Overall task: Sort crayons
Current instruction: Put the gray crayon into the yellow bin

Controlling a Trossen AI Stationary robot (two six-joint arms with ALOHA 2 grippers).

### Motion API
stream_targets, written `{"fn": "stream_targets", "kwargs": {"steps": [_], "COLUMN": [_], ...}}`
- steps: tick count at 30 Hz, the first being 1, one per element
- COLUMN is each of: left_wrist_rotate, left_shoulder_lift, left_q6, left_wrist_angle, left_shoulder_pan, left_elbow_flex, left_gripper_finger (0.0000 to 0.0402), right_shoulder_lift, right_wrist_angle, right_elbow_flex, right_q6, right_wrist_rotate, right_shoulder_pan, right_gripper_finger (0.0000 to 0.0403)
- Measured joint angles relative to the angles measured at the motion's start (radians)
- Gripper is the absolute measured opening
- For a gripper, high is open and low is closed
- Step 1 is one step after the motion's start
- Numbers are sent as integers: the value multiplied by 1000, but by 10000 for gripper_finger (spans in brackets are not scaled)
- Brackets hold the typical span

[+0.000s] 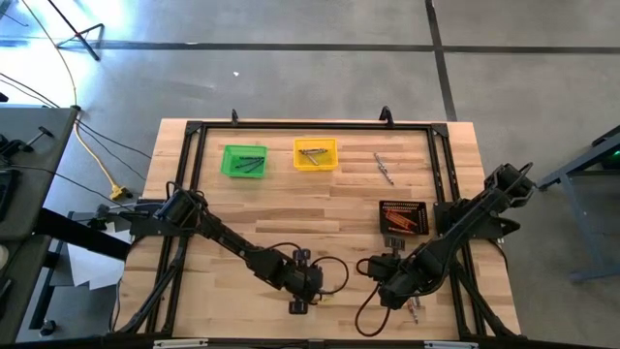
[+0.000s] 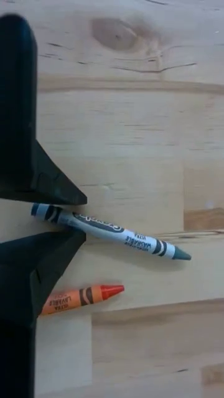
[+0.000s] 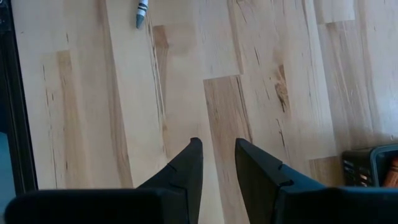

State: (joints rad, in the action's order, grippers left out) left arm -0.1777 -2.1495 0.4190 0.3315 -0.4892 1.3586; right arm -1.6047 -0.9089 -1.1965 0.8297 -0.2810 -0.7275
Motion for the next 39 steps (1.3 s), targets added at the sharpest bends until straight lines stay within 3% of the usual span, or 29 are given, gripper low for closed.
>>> {"fn": "stream_targets", "kwargs": {"steps": [8,22,39], "left_wrist_rotate": [11,14,-225], "left_shoulder_lift": [0,45,194], "left_q6": [42,153,209], "left_wrist_angle": [-7,-19,211], "left_shoulder_pan": [10,12,46], "left_elbow_flex": [-2,-10,-10], "left_gripper_finger": [5,1,1], "right_shoulder_lift": [0,2,4], "right_wrist_angle": [0,-42,-144], "right_elbow_flex": [0,0,0], "right_q6": [0,11,64], "right_wrist_rotate": [-1,3,12], "right_shoulder_pan": [0,0,-1], "right_gripper_finger": [87,87,87]}}
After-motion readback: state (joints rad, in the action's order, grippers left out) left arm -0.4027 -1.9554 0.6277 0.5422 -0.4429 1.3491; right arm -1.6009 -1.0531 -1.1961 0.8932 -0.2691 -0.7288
